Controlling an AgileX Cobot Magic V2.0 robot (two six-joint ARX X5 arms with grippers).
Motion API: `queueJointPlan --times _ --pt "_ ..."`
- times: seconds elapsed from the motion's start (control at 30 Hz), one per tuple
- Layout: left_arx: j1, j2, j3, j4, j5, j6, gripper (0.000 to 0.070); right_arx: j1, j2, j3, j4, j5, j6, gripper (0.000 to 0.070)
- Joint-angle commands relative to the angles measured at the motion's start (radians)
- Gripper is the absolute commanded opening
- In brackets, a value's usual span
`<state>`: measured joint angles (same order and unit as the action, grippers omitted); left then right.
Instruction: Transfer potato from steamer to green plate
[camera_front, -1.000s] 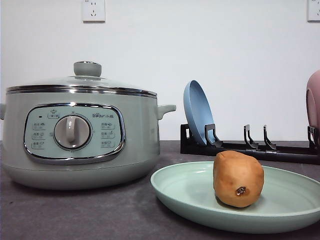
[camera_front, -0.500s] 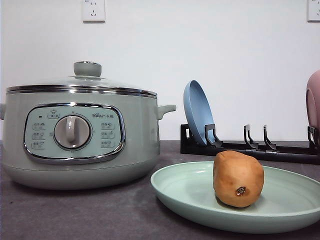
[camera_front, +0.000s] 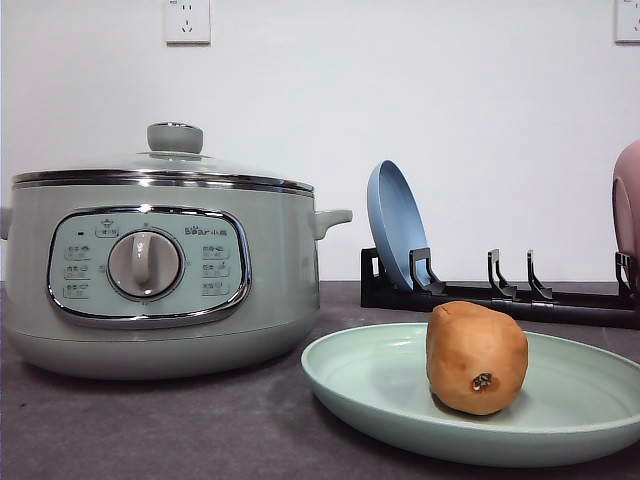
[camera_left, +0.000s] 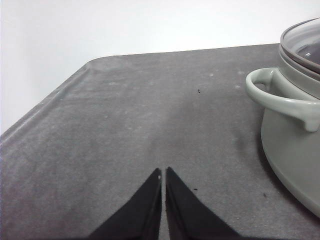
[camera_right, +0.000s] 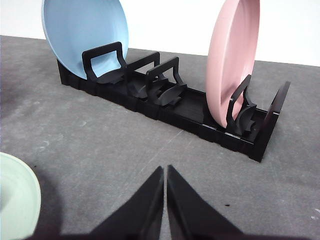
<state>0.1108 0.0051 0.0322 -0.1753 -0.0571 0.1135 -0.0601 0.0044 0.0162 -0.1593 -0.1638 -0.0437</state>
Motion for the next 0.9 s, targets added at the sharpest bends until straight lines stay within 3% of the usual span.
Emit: queueJointPlan --times 0.0,0.87 --pt "0.003 -0.002 -0.021 0.015 -0.005 -0.002 0.0004 -0.002 -0.001 -0.005 0.002 0.001 0.013 0.0" --pt "0.003 -0.002 -0.021 0.015 -0.005 -0.002 0.0004 -0.002 -0.001 -0.005 0.002 0.001 0.013 0.0"
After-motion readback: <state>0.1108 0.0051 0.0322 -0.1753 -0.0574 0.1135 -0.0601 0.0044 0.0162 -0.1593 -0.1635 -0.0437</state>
